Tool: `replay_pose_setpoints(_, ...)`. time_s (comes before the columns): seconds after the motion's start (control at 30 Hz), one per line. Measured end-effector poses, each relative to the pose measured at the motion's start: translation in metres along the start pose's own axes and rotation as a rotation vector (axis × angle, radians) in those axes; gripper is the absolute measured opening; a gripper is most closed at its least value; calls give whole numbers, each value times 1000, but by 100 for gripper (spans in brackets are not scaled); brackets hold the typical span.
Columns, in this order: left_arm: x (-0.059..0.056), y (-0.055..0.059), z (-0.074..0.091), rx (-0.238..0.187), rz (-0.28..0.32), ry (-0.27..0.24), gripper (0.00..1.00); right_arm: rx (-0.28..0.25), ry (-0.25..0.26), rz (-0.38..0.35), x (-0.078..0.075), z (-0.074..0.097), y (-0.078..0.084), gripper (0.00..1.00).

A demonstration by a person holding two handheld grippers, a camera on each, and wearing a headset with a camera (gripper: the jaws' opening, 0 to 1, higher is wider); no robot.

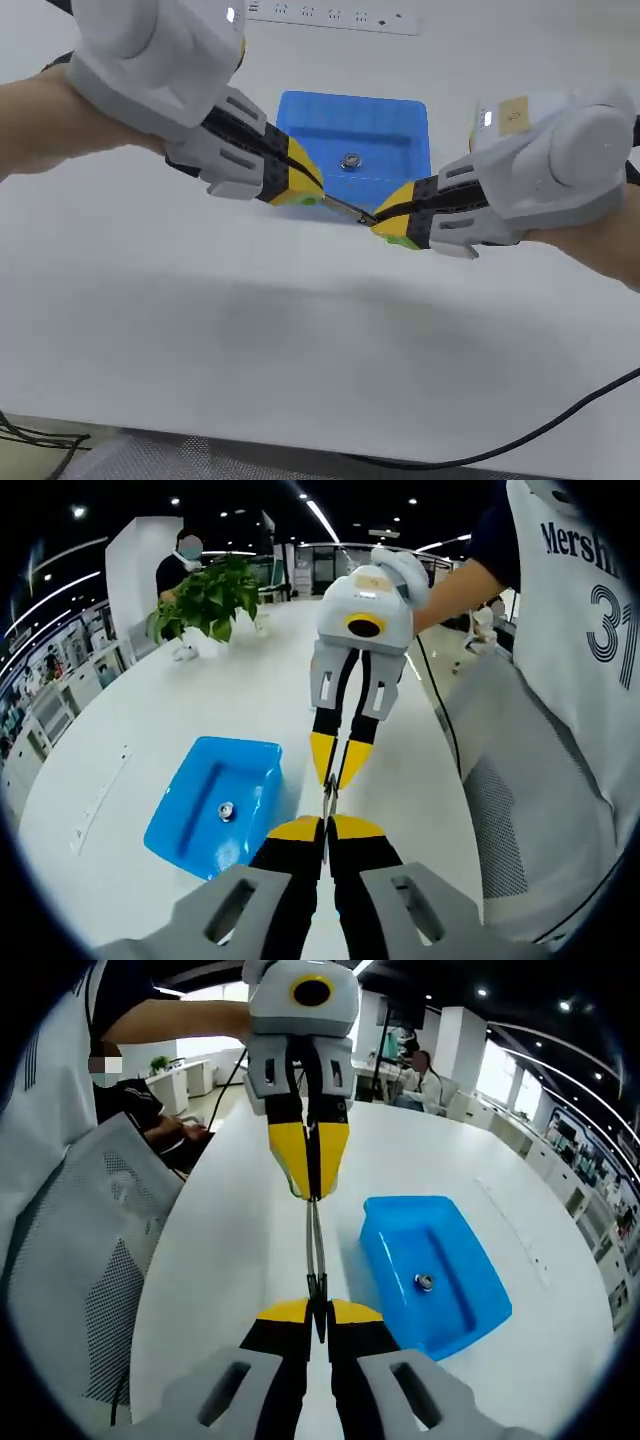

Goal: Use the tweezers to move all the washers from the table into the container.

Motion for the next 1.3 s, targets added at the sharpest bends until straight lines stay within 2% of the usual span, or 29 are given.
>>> replay_pose_setpoints(0.03, 2, 8, -6, 2, 9, 3, 6, 17, -5, -1, 0, -4, 4, 6)
replay_pose_setpoints(0.1, 4, 16, -13, 4, 34, 8, 6, 50, -6, 9, -2, -9, 11, 6)
replay_pose_setpoints(0.2, 4, 24, -23, 14, 60, 15, 6, 98, -9, 18, -5, -16, 21, 6)
replay_pose_setpoints(0.4, 14, 42, -36, 19, 95, 13, 5, 126, -28, 17, -9, -25, 31, 6)
replay_pose_setpoints(0.47, 14, 46, -38, 36, 90, 13, 5, 132, -24, 13, -12, -28, 34, 5)
replay_pose_setpoints(0.53, 12, 48, -40, 39, 94, 24, 5, 127, -26, 35, -14, -30, 33, 3)
replay_pose_setpoints(0.6, 11, 50, -41, 40, 94, 26, 5, 126, -32, 27, -11, -31, 33, 3)
replay_pose_setpoints(0.7, 11, 53, -42, 44, 100, 28, 5, 147, -33, 45, -7, -31, 37, 3)
replay_pose_setpoints(0.77, 11, 54, -42, 46, 100, 28, 5, 149, -28, 47, -6, -29, 38, 3)
replay_pose_setpoints(0.8, 11, 54, -42, 48, 100, 28, 5, 151, -13, 70, -6, -27, 38, 3)
replay_pose_setpoints(0.87, 11, 53, -42, 53, 96, 25, 5, 172, -7, 93, -6, -26, 41, 3)
replay_pose_setpoints(1.0, 10, 49, -39, 46, 97, 14, 5, 165, -12, 97, -4, -22, 39, 3)
replay_pose_setpoints(1.07, 9, 47, -37, 43, 99, 10, 5, 133, -19, 34, -2, -20, 35, 3)
replay_pose_setpoints(1.1, 9, 48, -36, 44, 100, 7, 5, 97, -31, -64, -3, -20, 34, 3)
replay_pose_setpoints(1.17, 7, 49, -34, 50, 105, 6, 5, 25, -68, -217, -3, -21, 31, 3)
replay_pose_setpoints(1.2, 6, 50, -33, 56, 103, 1, 5, 11, -78, -292, -3, -20, 33, 3)
replay_pose_setpoints(1.27, 5, 51, -31, 63, 107, 0, 5, -19, -99, -389, -8, -18, 37, 3)
replay_pose_setpoints(1.3, 5, 52, -31, 66, 104, -4, 5, -23, -88, -402, -12, -18, 39, 3)
Point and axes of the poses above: the centre of the closed fingertips' face, and the gripper's own axes: z roughly backward along the fingers, x roughly to its left, y roughly out of its underside, the point moved 3 cm from there along z, roughly backward along the fingers, and after that the axes turned 3 degrees about -y, right-handed, at the moved point
